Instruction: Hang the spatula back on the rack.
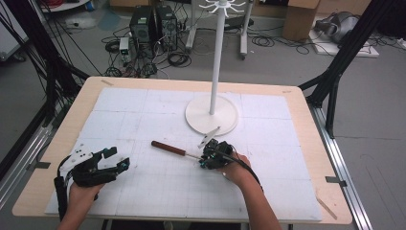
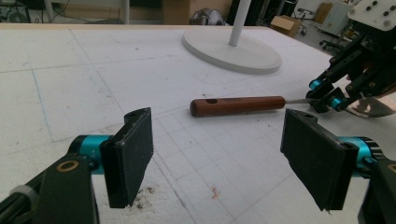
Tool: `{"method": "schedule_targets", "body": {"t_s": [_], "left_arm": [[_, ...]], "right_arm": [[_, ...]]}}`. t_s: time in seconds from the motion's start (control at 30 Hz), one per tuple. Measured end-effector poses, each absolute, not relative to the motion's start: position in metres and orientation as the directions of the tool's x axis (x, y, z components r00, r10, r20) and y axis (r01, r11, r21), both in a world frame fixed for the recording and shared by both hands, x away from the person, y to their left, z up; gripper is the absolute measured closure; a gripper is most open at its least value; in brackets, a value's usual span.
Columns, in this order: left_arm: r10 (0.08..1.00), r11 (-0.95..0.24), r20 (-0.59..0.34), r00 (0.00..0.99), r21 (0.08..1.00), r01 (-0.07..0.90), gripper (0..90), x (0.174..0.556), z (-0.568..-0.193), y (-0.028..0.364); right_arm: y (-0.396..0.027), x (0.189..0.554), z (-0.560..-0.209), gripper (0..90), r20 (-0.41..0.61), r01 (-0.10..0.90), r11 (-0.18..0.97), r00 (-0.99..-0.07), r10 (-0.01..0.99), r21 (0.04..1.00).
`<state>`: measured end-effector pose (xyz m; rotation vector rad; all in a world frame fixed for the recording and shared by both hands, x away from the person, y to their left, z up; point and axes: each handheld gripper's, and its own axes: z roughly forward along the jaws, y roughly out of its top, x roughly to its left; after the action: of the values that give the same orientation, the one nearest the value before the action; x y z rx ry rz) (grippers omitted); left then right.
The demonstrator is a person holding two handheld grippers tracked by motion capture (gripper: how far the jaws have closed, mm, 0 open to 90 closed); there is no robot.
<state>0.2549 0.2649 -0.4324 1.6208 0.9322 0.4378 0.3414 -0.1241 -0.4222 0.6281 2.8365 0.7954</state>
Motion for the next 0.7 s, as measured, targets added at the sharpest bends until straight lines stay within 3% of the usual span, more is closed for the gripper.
{"method": "schedule_targets", "body": {"t_s": [0.7], "left_arm": [[0.762,-0.021,-0.21,0.613,0.938,0.346,28.1,0.2561,-0.4337,0.262]], "right_arm": [[-0.1178,0.3447,-0.42,84.5,-0.004,0.379,0.794,-0.902,0.433,0.474]]}}
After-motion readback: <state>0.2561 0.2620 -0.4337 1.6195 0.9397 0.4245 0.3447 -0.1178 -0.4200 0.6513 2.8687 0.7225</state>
